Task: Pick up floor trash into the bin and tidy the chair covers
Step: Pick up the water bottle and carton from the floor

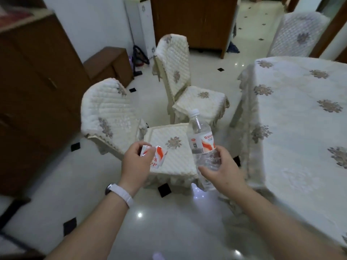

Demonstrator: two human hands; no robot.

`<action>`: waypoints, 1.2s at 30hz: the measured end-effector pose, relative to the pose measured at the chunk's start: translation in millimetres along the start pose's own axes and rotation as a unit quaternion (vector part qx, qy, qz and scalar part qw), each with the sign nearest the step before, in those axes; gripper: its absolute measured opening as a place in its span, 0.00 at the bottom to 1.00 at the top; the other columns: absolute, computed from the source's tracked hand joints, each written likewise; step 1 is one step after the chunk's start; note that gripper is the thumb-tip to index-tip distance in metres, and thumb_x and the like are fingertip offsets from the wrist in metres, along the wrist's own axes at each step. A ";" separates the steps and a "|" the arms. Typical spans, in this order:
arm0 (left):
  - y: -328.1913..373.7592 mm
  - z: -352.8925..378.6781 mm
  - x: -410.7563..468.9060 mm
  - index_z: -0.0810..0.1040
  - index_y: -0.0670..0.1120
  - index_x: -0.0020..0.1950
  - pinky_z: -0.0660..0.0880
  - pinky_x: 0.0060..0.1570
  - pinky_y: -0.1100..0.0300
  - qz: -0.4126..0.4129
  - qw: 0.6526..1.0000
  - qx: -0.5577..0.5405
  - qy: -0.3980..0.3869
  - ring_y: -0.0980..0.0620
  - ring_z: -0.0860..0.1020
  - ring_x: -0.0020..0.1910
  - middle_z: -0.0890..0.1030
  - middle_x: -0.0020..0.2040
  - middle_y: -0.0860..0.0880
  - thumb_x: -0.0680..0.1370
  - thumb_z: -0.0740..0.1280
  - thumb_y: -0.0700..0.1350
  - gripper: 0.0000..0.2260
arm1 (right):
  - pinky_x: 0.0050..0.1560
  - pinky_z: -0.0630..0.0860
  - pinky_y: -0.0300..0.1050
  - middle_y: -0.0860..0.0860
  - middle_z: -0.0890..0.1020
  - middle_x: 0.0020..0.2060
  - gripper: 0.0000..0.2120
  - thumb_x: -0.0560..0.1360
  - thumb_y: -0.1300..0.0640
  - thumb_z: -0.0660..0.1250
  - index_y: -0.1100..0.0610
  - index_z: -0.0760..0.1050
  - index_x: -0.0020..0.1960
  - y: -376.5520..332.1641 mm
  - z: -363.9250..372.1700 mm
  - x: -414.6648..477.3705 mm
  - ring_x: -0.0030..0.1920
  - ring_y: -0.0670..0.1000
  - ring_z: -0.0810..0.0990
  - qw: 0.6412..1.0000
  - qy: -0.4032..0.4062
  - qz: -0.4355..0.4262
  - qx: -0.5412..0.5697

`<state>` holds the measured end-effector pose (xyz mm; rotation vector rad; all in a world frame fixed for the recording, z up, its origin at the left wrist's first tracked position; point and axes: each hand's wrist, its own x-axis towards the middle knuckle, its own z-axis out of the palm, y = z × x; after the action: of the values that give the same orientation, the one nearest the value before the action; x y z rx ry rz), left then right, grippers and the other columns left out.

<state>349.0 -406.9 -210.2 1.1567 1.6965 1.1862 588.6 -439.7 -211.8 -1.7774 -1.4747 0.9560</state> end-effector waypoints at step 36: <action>-28.2 -271.6 173.4 0.77 0.53 0.52 0.76 0.36 0.65 -0.115 0.918 0.066 0.374 0.53 0.80 0.47 0.80 0.48 0.55 0.80 0.68 0.48 0.03 | 0.48 0.75 0.38 0.38 0.75 0.49 0.26 0.69 0.50 0.77 0.40 0.63 0.58 -252.7 324.7 232.8 0.49 0.40 0.77 0.895 -0.386 -0.223 0.000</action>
<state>39.1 -321.8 -172.7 0.5564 2.4290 1.4828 207.4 -160.1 -207.8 -0.9753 -2.2266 1.4803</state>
